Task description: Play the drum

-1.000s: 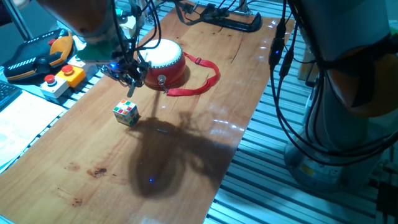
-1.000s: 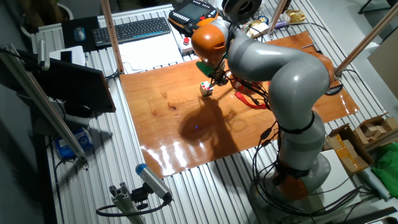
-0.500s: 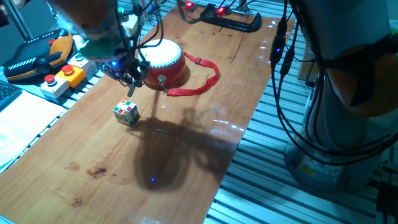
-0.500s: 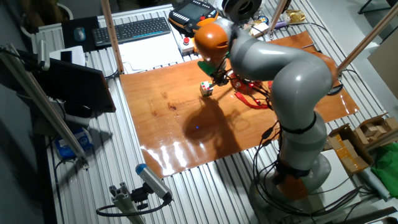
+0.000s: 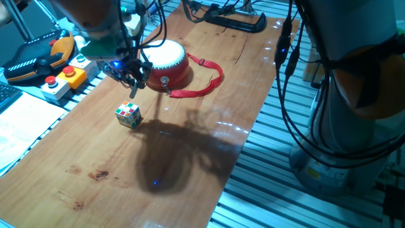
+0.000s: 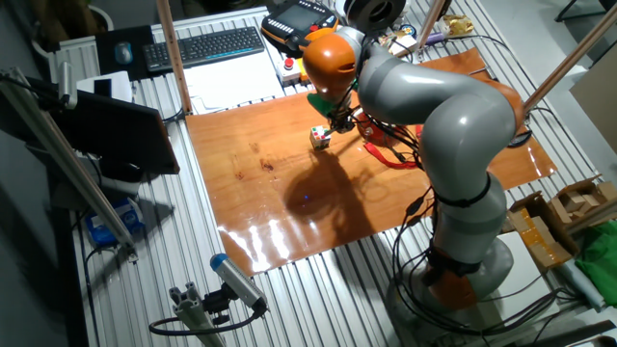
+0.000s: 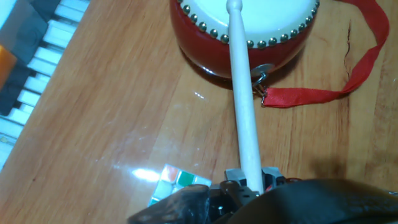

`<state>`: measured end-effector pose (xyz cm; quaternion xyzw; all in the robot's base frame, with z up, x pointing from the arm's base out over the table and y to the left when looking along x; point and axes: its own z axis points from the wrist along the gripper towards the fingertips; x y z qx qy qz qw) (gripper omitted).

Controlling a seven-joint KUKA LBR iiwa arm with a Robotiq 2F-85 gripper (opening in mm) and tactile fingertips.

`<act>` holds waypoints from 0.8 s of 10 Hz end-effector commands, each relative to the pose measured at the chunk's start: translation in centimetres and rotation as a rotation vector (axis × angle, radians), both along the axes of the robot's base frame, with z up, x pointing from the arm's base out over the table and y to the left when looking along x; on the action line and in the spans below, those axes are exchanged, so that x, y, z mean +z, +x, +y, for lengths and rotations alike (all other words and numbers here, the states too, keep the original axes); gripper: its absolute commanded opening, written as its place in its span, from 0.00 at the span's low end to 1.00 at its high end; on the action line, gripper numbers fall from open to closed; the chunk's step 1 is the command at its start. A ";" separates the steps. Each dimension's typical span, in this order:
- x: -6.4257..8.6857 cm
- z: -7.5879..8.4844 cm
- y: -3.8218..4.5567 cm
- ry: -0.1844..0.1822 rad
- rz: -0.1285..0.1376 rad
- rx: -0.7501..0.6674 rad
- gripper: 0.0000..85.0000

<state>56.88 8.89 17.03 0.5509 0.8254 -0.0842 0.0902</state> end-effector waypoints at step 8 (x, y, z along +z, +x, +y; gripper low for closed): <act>0.7 -4.7 0.82 -0.043 -0.041 -0.053 0.01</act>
